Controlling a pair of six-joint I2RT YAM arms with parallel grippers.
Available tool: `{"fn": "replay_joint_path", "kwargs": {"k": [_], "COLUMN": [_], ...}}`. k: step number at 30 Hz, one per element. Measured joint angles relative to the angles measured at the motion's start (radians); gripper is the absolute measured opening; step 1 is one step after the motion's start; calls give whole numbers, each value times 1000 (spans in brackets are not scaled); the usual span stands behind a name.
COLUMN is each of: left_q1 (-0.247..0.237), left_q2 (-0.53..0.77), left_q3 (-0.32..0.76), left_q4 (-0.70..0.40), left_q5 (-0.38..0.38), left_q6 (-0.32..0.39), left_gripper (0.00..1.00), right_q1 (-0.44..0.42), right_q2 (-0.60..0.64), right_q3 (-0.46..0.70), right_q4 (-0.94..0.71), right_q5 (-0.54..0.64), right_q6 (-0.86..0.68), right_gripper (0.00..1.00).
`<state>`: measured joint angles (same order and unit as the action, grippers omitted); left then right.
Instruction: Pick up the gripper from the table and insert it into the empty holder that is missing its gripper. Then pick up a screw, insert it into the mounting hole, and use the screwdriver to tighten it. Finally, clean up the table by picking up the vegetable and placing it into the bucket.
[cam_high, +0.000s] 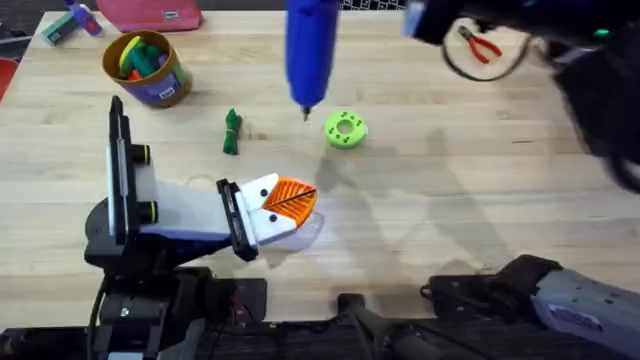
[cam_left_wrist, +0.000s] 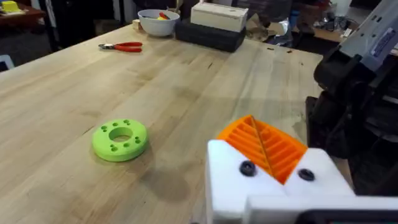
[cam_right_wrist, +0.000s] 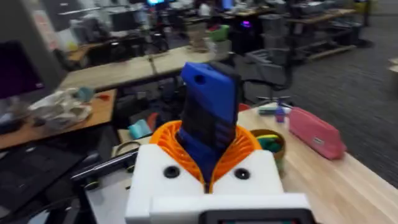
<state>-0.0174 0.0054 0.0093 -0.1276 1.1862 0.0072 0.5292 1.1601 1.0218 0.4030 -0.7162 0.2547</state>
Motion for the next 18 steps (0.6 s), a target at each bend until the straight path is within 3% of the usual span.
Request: {"fn": "replay_joint_path", "kwargs": {"k": [8,18], "left_q1": [0,0], "left_q2": [0,0], "left_q3": [0,0], "left_q4": [0,0], "left_q5": [0,0], "left_q6": [0,0], "left_gripper": [19,19], "right_q1": [82,222], "right_q2": [72,72], "right_q3": [0,-5], "right_q4": [91,98], "right_q5": [-87,-108], "right_q6": [1,-147], "right_gripper": [25,25]}}
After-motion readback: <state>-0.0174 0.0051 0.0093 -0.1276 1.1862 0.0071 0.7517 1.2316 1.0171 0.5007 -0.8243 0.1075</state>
